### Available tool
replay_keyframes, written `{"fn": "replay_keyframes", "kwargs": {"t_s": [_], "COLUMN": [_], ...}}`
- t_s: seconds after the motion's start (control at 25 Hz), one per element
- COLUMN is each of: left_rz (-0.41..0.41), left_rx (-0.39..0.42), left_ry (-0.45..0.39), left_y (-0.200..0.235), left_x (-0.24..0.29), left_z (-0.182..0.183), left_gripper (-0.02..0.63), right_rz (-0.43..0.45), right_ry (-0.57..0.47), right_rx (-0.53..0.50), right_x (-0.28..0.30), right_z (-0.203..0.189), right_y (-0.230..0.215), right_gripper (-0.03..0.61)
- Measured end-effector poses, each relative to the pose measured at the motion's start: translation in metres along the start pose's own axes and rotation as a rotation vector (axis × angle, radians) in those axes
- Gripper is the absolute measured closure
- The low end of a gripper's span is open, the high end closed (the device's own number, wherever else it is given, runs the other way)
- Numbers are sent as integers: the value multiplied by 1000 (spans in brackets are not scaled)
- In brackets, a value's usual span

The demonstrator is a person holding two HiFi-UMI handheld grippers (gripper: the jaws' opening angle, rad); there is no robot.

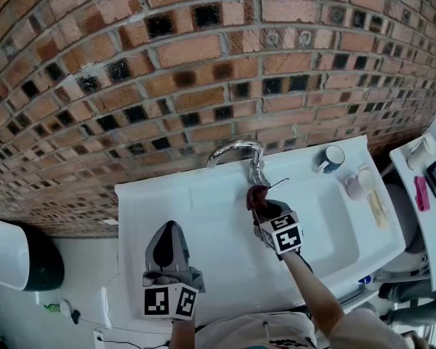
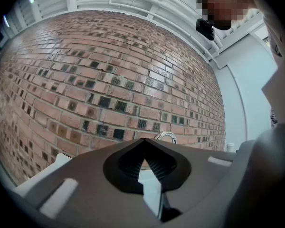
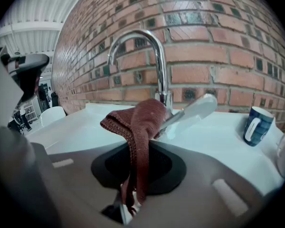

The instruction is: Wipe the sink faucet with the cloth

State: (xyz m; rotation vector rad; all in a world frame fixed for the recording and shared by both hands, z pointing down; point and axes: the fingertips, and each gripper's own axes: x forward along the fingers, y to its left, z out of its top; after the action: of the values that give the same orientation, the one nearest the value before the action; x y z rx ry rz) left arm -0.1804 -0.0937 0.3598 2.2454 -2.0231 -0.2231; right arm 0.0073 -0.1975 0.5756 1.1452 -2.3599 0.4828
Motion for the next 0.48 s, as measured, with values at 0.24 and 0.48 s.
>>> {"fn": "replay_keyframes", "kwargs": {"t_s": [0.24, 0.48], "left_rz": [13, 9], "left_rx": [11, 17], "left_ry": [13, 21], "left_y": [2, -4], "left_x": [17, 24], "left_z": [-8, -12], "left_gripper": [611, 611], "right_rz": [-28, -55], "right_ry": [7, -28], "right_rx": [-42, -65], "right_x": [11, -9], "right_z": [4, 15], "right_y": [-32, -46], "right_gripper": [529, 528]}}
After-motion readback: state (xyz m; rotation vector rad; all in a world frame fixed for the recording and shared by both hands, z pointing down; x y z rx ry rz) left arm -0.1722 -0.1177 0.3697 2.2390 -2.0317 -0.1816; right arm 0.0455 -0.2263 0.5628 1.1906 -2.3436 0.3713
